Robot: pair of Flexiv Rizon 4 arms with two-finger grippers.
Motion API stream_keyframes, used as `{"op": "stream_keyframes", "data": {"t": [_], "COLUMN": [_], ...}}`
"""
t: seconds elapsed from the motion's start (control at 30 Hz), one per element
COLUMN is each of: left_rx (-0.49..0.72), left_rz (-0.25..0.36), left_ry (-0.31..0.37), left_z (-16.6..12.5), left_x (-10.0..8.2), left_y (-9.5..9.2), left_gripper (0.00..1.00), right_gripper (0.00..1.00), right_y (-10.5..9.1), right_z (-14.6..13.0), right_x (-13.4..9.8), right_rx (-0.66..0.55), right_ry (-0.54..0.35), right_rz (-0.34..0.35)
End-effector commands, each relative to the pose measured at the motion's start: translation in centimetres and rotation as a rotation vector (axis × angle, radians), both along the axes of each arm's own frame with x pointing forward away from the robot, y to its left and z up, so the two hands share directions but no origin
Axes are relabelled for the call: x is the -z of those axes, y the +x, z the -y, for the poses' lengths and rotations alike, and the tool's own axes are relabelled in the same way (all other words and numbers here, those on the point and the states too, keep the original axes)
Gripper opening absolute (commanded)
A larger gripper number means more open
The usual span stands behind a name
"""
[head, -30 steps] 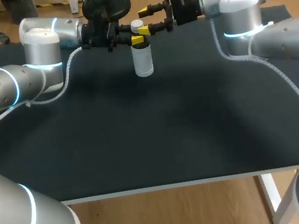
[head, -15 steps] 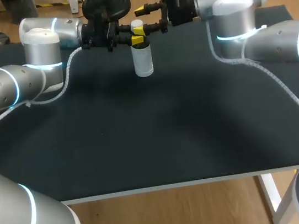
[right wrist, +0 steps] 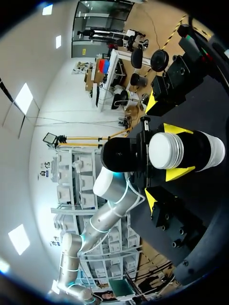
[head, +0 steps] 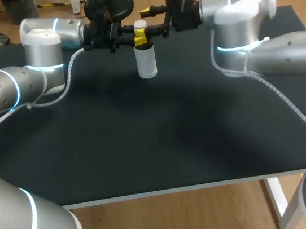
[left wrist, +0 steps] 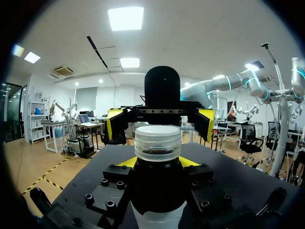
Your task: Unscrew the bottle cap
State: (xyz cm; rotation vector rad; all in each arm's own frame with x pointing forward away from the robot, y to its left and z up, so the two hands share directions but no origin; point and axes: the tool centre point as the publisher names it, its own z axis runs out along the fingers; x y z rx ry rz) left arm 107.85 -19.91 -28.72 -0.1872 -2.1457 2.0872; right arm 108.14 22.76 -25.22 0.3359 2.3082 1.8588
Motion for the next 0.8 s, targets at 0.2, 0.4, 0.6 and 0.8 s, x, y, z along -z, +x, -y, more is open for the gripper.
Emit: {"op": "stream_keyframes", "data": {"t": [0.2,0.4,0.6,0.8], "left_rx": [0.008,0.008,0.008,0.008], "left_rz": [-0.002,-0.002,-0.002,-0.002], "left_ry": [-0.002,-0.002,-0.002,-0.002], "left_z": [0.04,0.04,0.04,0.04], "left_x": [0.17,0.17,0.17,0.17], "left_y": [0.39,0.39,0.39,0.39], "left_gripper": [0.00,0.00,0.00,0.00], "right_gripper": [1.00,1.00,1.00,1.00], "right_y": [-0.61,-0.59,-0.62,-0.68], "right_z": [-0.77,-0.83,-0.78,-0.77], "right_x": [-0.18,0.09,0.48,0.64], "right_rx": [0.115,0.152,0.168,0.170], "right_ry": [-0.006,0.003,0.017,0.030], "right_rz": [0.019,-0.002,-0.020,-0.026]}}
